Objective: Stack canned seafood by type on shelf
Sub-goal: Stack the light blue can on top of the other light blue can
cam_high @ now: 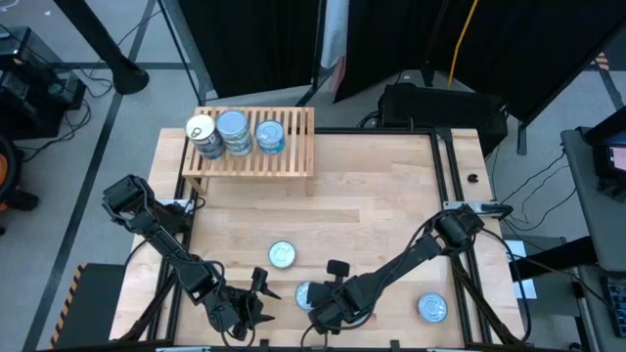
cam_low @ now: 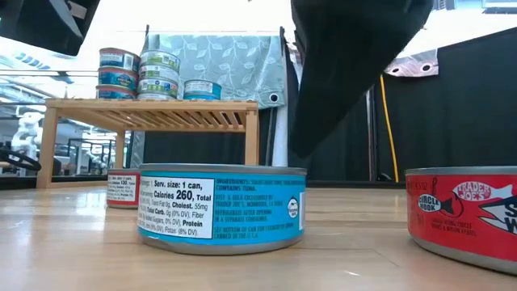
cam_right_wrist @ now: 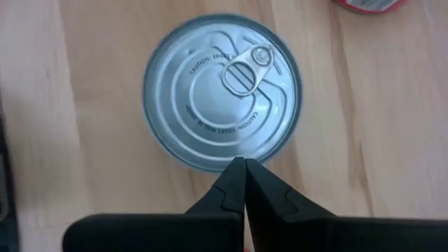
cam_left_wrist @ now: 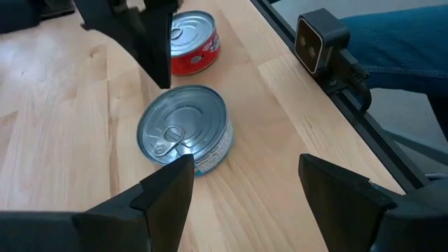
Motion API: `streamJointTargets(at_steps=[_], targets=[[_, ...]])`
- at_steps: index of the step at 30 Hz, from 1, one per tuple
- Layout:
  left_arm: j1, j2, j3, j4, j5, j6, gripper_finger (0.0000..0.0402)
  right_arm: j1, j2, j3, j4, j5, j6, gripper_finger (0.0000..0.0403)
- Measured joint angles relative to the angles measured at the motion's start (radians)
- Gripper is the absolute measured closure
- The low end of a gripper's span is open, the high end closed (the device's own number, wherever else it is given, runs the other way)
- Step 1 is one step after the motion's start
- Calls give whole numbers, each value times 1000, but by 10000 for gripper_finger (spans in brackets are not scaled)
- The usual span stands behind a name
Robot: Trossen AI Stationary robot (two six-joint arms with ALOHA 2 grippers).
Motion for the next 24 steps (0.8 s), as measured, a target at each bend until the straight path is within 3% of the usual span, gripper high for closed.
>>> streamJointTargets(at_steps=[11,24], targets=[[0,-1,0,-2,0,7,136,4,22,4,-32,0,28,403],[16,-1,0,5,-1,161,136,27,22,5,-70,8,75,403]])
